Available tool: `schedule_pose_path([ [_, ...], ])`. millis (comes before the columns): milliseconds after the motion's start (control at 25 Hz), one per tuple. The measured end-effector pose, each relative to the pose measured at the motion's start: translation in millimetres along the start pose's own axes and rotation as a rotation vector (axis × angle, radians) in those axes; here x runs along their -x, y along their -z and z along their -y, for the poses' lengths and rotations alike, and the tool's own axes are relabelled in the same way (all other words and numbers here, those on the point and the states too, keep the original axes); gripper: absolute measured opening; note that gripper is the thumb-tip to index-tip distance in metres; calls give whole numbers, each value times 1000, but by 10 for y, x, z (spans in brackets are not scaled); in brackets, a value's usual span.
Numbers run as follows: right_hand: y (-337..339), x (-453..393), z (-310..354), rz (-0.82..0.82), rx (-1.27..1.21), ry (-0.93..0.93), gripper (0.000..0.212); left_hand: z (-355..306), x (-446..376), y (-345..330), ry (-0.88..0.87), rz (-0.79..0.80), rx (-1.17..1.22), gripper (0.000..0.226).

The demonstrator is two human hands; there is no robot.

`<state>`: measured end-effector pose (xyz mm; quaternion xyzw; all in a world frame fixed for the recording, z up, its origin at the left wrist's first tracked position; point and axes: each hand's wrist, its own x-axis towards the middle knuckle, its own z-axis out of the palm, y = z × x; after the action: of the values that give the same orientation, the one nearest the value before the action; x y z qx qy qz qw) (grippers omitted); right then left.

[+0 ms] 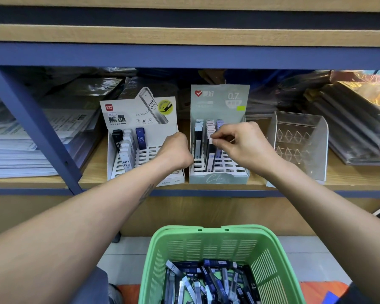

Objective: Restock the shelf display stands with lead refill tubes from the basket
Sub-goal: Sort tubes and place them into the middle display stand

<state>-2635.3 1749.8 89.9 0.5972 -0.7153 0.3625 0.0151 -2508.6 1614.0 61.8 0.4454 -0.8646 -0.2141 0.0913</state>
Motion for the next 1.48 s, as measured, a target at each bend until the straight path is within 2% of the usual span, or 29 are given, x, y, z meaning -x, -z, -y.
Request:
schedule_pose_path([
  [200, -28, -10, -28, 7, 108, 74, 19, 5, -1, 17, 10, 12, 28, 14],
  [480, 20, 30, 4, -23, 114, 47, 31, 14, -19, 168, 81, 59, 152, 12],
  [520, 35, 27, 18, -53, 109, 53, 29, -18, 20, 225, 102, 51, 244, 18],
  [600, 33, 23, 90, -108, 27, 49, 24, -68, 106, 373, 150, 133, 631, 47],
  [680, -21, -3, 219, -76, -130, 14, 22, -83, 187, 550, 171, 368, 1064, 69],
  [760, -94, -29, 356, 34, -258, -13, 25, -67, 269, 661, 109, 604, 1238, 78],
  [880, -177, -63, 454, 129, -358, -65, 29, -30, 350, 686, 49, 735, 1240, 89],
  [1000, -219, -87, 495, 156, -509, -131, 20, -34, 382, 660, 48, 731, 1173, 91],
  [1120, -243, -115, 539, 152, -591, -191, 19, -42, 352, 619, 44, 685, 1153, 79],
  [1240, -137, -167, 489, 53, -613, -268, 23, 27, 334, 629, 20, 711, 1190, 63],
  [1360, 50, -222, 329, -66, -648, -307, 16, 132, 370, 679, -11, 744, 961, 40],
  [1480, 146, -207, 196, -72, -816, -356, 11, 148, 377, 658, -82, 684, 842, 23],
])
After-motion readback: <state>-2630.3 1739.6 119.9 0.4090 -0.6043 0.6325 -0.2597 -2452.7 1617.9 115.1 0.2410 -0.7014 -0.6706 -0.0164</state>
